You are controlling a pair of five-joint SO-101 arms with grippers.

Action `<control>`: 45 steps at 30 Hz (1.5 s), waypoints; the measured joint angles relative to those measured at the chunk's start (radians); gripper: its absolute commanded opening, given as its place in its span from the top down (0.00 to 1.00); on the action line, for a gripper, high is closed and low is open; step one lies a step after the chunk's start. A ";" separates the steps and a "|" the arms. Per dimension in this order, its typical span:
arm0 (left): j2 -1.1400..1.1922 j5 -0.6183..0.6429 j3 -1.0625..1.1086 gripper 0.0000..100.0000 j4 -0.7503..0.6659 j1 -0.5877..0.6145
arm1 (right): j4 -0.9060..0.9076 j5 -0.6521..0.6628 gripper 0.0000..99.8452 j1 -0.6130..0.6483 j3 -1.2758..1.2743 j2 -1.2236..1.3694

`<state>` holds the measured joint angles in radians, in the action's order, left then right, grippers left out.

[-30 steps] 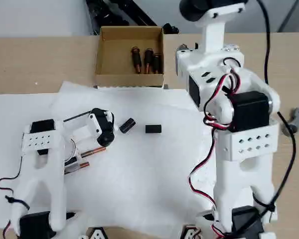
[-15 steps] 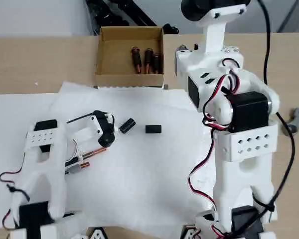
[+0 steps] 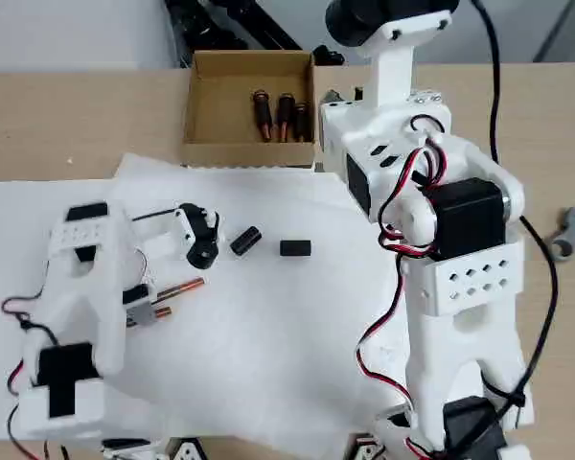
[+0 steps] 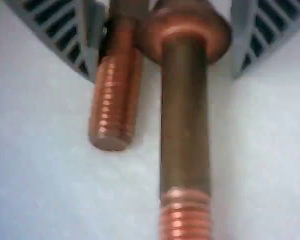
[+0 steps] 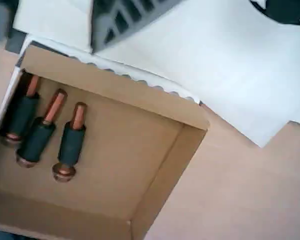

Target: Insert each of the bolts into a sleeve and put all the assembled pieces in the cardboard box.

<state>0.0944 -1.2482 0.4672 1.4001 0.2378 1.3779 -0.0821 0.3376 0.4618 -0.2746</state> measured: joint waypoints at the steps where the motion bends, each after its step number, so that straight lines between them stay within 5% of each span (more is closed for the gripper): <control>1: 0.002 -0.015 -0.031 0.99 0.034 0.000 | 0.000 0.000 0.90 0.000 0.000 0.000; 15: -0.097 -0.216 -0.227 0.99 0.245 -0.002 | 0.000 0.000 0.90 -0.003 0.000 0.000; 27: -0.121 -0.462 -0.295 0.99 0.224 0.014 | 0.060 0.000 0.90 0.000 0.000 0.000; 45: 0.120 -0.362 -0.381 0.90 0.069 -0.109 | 0.064 -0.057 0.90 0.000 0.002 0.000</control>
<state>0.2140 -1.6103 0.0867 1.4691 0.1289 1.4423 -0.1389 0.3376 0.4634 -0.2746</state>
